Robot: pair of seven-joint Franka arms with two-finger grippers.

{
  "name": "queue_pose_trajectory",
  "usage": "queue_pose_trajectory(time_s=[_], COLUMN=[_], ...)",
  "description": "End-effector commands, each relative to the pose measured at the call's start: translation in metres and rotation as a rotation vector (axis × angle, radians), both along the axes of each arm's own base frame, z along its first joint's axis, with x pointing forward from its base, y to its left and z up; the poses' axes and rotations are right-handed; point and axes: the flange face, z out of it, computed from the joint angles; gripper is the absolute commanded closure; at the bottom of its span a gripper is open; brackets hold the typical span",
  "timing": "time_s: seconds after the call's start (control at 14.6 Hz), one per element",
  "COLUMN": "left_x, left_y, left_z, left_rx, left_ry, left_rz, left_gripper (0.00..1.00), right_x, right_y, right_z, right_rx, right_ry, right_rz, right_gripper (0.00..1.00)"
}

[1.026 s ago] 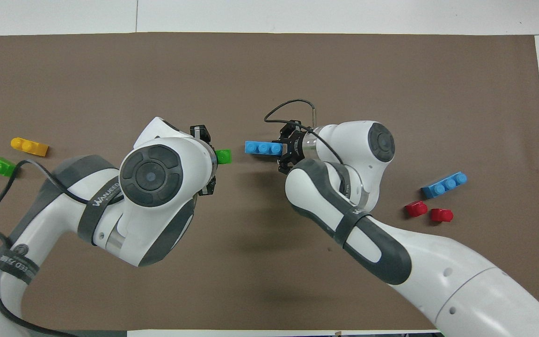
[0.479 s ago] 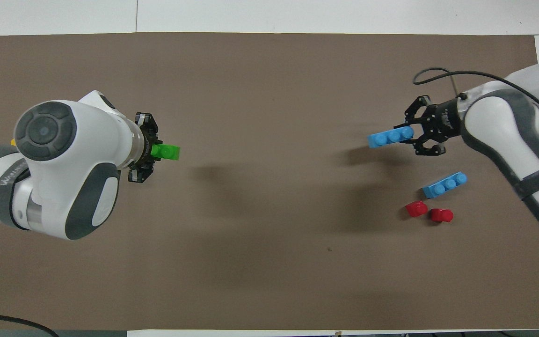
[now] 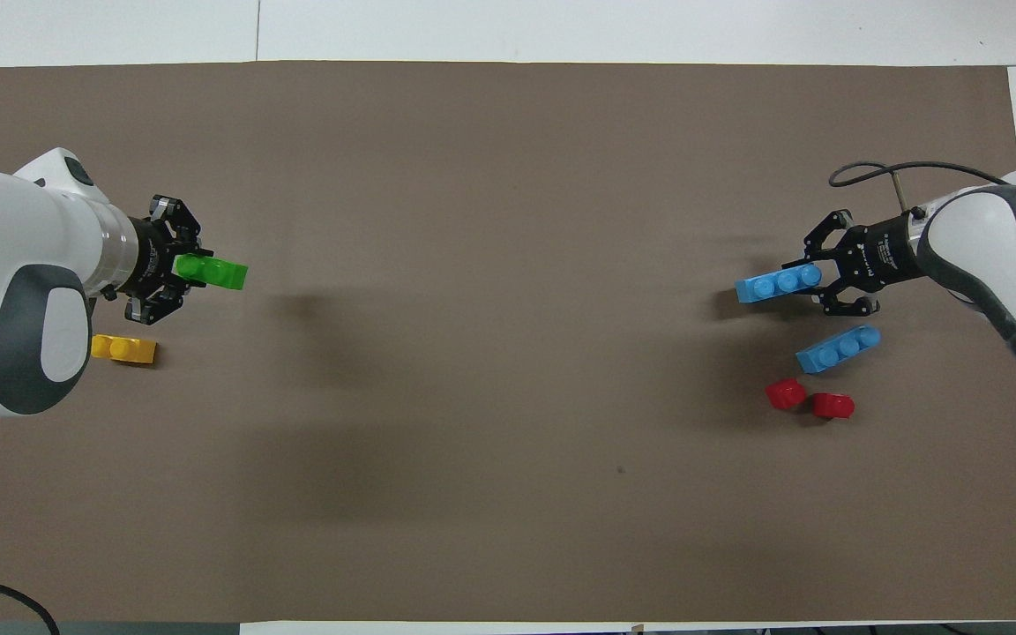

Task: Remove green block with left arm and hold with right
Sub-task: 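Carry the green brick outward with the left gripper while the right gripper carries blue, then lower the blue brick and open the right gripper while the left gripper holds green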

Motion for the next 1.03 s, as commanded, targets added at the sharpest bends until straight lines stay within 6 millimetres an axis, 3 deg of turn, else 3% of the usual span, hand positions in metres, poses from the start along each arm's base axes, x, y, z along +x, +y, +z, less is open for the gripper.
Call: queue_pose_trajectory(time_s=[0.0, 0.21, 0.27, 0.41, 0.48, 0.68, 0.96], left_x=[0.016, 0.031, 0.040, 0.065, 0.074, 0.081, 0.095], left_y=[0.031, 0.065, 0.069, 0.073, 0.077, 0.092, 0.103], left_z=[-0.032, -0.055, -0.060, -0.070, -0.076, -0.093, -0.112], left_rx=[-0.001, 0.021, 0.025, 0.028, 0.032, 0.046, 0.045], left_ry=[-0.024, -0.050, -0.058, -0.053, -0.045, -0.034, -0.028], left_rz=[-0.038, -0.071, -0.069, -0.064, -0.062, -0.065, -0.055], left_gripper=[1.00, 1.00, 1.00, 1.00, 1.00, 1.00, 1.00], right_x=[-0.001, -0.007, -0.010, -0.011, -0.011, -0.007, 0.013], right_y=[0.005, 0.007, 0.007, 0.017, 0.017, 0.014, 0.010], right_z=[-0.015, -0.026, -0.029, -0.033, -0.033, -0.027, 0.015], right_rx=[-0.016, -0.038, -0.047, -0.056, -0.056, -0.059, -0.102], right_ry=[-0.019, -0.035, -0.041, -0.047, -0.047, -0.051, -0.053], right_rz=[0.025, 0.011, 0.005, 0.018, 0.018, 0.025, 0.127], right_gripper=[1.00, 1.00, 0.93, 0.29, 0.14, 0.02, 0.01])
